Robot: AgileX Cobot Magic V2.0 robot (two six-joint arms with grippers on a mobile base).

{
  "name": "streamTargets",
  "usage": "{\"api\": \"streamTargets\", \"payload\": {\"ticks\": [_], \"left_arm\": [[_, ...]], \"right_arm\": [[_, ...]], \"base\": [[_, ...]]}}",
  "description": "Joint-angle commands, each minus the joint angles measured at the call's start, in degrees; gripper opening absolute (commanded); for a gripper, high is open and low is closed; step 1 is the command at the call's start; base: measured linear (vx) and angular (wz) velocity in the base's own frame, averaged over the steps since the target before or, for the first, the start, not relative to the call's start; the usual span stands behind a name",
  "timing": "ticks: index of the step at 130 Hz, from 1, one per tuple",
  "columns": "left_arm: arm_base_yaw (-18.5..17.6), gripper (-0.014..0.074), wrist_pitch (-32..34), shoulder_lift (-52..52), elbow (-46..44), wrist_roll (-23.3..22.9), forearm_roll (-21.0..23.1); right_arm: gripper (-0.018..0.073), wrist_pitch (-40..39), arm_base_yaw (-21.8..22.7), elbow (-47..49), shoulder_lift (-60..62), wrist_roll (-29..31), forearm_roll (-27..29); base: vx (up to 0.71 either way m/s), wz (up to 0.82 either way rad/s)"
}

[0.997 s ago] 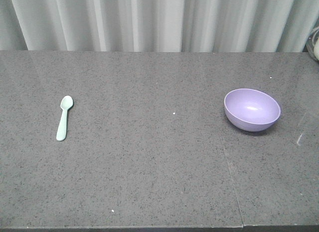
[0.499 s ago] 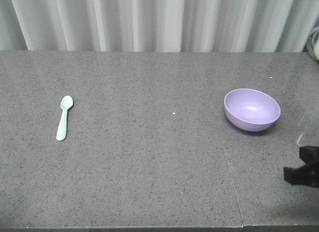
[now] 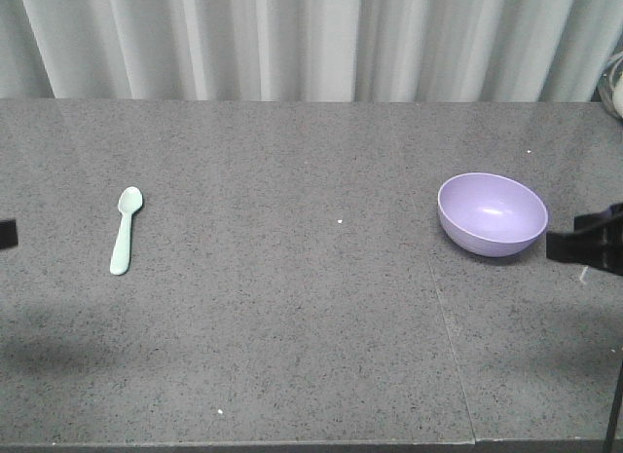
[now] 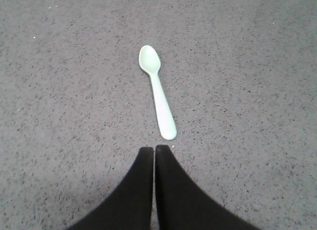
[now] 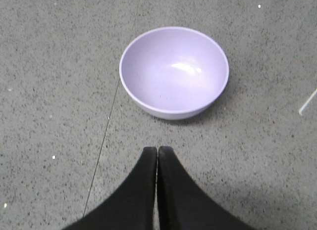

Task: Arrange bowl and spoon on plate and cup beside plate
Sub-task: 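Lower the left gripper over the spoon and the right over the bowl rim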

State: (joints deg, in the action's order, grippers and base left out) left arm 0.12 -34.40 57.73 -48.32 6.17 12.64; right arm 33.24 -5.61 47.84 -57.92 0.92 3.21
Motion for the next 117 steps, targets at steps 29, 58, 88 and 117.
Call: {"api": "streamTargets", "payload": {"ticks": [29,58,88,117], "left_arm": [[-0.4,-0.0006,-9.9,15.4,-17.1,4.5,7.7],[-0.4,-0.0006,-7.7,17.8,-17.5,4.4,7.7],[-0.4,-0.0006,-1.3,17.8,-17.5,4.4,8.5],[-0.4,-0.0006,1.5,17.9,-17.5,2.4,9.9]], "right_arm": [[0.0012,2.2,0.4,12.1,-9.4,-5.9,-3.2],[0.0015,2.8,0.4,12.3,-12.0,-5.8,-3.7],[0.0018,2.5,0.4,12.3,-12.0,-5.6,-9.4],[0.0032,4.4,0.4,12.3,-12.0,-5.6,-10.4]], "base": [[0.0,0.0],[0.0,0.0],[0.0,0.0],[0.0,0.0]]}}
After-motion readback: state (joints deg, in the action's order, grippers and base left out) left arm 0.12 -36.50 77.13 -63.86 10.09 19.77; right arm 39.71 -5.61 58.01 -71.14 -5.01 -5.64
